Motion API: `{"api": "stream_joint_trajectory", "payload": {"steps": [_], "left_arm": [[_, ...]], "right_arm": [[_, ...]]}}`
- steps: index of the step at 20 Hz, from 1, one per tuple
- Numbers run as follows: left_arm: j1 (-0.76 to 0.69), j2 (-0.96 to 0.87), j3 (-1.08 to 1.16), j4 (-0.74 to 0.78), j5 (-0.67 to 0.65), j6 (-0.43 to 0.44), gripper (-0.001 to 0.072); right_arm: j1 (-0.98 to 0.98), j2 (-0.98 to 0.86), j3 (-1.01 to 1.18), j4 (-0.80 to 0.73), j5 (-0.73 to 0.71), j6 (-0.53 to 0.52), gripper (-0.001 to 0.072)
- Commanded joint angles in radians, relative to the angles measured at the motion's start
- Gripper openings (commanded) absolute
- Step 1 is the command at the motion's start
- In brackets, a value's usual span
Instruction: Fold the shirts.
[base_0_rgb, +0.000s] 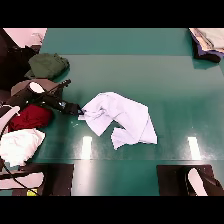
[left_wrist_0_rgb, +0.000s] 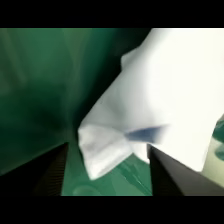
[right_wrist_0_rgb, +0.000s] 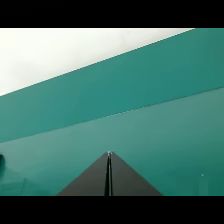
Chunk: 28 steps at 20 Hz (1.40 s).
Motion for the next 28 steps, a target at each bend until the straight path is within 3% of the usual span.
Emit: {"api": "stream_joint_trajectory", "payload": {"steps": [1, 2, 5, 9, 14, 17, 18, 19, 20, 22, 28], "left_arm": [[-0.033, -0.012, -0.005, 0.019, 0.077, -0.036, 0.0299], [-0.033, -0.012, -0.005, 0.02, 0.081, -0.036, 0.0164], [-0.033, -0.012, 0.007, 0.021, 0.073, -0.037, 0.0022], [-0.033, 0.009, 0.125, 0.02, 0.006, -0.063, 0.002], [-0.033, 0.176, 0.294, 0.021, 0.003, -0.062, 0.0021], [-0.033, 0.246, 0.327, 0.021, -0.006, -0.062, 0.0021], [-0.033, 0.254, 0.328, 0.021, -0.021, -0.062, 0.0021], [-0.033, 0.255, 0.328, 0.021, -0.042, -0.064, 0.0021], [-0.033, 0.254, 0.328, 0.022, -0.065, -0.066, 0.0021], [-0.033, 0.254, 0.328, 0.023, -0.093, -0.073, 0.0021], [-0.033, 0.254, 0.328, 0.023, -0.094, -0.088, 0.0021]], "right_arm": [[0.001, 0.0, 0.0, 0.001, 0.014, 0.0, 0.0018], [0.001, 0.0, 0.0, 0.0, 0.017, 0.0, 0.0018], [0.001, 0.0, 0.0, 0.0, 0.018, 0.0, 0.0018], [0.001, -0.003, 0.0, -0.003, 0.04, 0.0, 0.0018], [0.068, -0.131, -0.079, -0.081, 0.385, 0.002, 0.0018], [0.23, -0.2, -0.277, -0.08, 0.354, 0.002, 0.0034], [0.292, -0.225, -0.34, -0.078, 0.315, 0.002, 0.0281], [0.355, -0.256, -0.395, -0.074, 0.274, 0.003, 0.0583], [0.424, -0.296, -0.441, -0.062, 0.242, 0.005, 0.0621], [0.553, -0.378, -0.494, -0.044, 0.204, 0.006, 0.0546], [0.806, -0.542, -0.511, -0.048, 0.127, 0.058, 0.0546]]}}
